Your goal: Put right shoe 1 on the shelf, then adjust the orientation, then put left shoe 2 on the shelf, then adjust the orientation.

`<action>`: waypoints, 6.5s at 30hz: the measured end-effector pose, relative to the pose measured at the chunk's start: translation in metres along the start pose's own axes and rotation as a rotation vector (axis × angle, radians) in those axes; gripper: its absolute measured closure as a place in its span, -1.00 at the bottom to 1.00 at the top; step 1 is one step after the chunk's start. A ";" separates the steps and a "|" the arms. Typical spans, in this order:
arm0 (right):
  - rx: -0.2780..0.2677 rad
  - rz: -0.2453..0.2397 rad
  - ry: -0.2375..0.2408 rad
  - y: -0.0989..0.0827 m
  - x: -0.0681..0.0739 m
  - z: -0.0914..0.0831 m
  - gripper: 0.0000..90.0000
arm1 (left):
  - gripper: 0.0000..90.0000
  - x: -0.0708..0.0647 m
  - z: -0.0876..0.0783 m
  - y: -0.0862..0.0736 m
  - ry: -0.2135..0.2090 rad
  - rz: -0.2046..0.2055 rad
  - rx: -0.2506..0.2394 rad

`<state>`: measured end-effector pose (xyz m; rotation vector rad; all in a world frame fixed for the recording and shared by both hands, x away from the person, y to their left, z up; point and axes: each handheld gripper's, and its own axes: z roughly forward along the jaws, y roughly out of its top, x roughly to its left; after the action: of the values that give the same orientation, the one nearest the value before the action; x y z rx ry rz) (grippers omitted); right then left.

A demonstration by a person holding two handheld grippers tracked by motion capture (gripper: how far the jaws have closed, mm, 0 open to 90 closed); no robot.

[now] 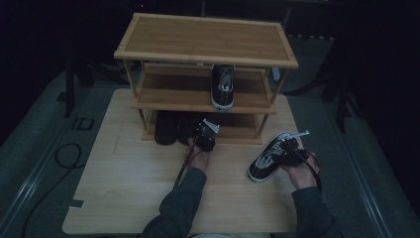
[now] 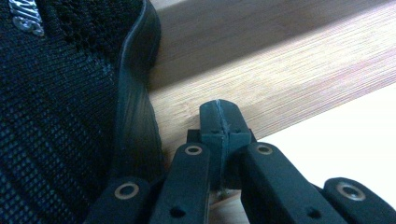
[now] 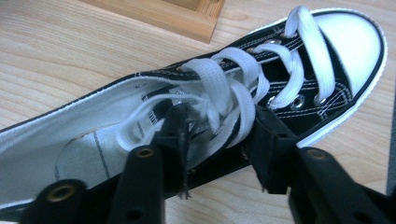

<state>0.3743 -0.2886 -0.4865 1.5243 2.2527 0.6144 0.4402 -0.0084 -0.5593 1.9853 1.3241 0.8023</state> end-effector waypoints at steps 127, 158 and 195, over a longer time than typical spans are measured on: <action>0.002 -0.341 0.148 -0.004 0.066 -0.010 0.79 | 1.00 0.000 0.000 0.000 0.002 0.007 -0.001; -0.032 -0.250 0.290 0.000 0.049 0.001 0.96 | 1.00 0.000 0.000 0.000 0.002 0.008 -0.001; -0.054 -0.293 0.357 0.000 0.040 -0.013 0.96 | 1.00 0.000 0.000 0.000 0.002 0.008 -0.002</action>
<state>0.3534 -0.2537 -0.4768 1.0953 2.6296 0.9052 0.4402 -0.0088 -0.5595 1.9903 1.3166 0.8095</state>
